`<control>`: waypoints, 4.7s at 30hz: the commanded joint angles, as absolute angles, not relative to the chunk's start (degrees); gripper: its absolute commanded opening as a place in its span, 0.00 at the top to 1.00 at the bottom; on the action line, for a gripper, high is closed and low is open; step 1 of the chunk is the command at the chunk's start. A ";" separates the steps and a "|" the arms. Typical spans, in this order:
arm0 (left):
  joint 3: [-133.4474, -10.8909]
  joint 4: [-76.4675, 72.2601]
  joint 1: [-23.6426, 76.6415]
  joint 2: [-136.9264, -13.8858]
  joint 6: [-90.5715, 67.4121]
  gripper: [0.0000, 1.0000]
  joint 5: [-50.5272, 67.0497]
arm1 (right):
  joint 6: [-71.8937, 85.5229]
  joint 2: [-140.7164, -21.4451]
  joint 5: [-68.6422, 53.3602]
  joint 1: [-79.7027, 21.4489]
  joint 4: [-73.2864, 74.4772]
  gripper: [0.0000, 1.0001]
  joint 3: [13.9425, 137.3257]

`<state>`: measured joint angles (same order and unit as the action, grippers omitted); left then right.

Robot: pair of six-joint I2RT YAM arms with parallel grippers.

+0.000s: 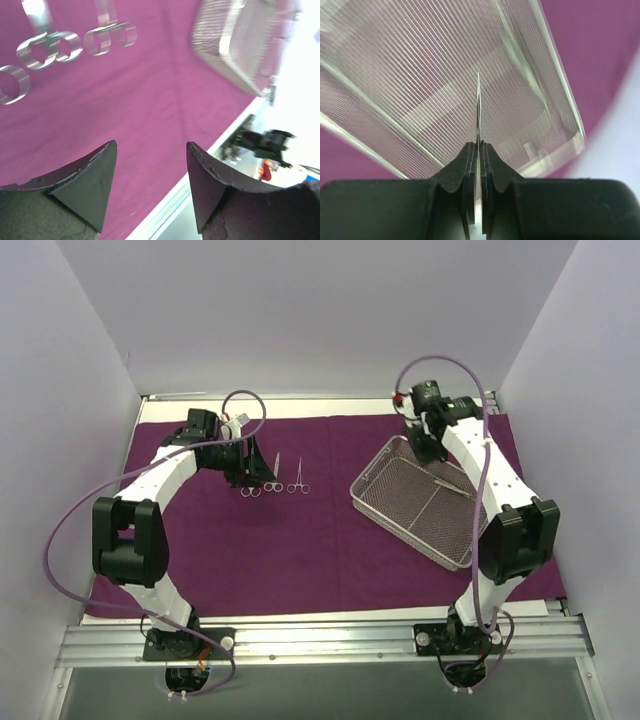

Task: Open and lay out the surgical kit
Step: Pick up the medical item from the container, then place the medical item in the surgical kit, then pick up the medical item from the surgical kit.

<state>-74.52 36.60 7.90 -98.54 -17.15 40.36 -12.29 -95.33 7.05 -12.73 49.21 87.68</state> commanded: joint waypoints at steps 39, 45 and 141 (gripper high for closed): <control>-65.21 -5.35 14.50 -82.00 -36.91 0.46 63.72 | 38.85 -93.16 -61.08 -29.53 -27.42 1.00 78.14; -65.13 -8.00 15.29 -83.05 -39.46 0.81 65.13 | 42.45 -93.43 -61.44 -29.53 -32.69 1.00 76.99; -91.66 44.21 2.55 -115.22 -7.38 0.45 11.34 | 32.08 -98.09 6.68 -0.97 29.97 0.38 77.61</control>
<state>-86.37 46.41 3.53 -113.95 -8.78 9.37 34.57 -102.30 8.12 -1.41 28.47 75.75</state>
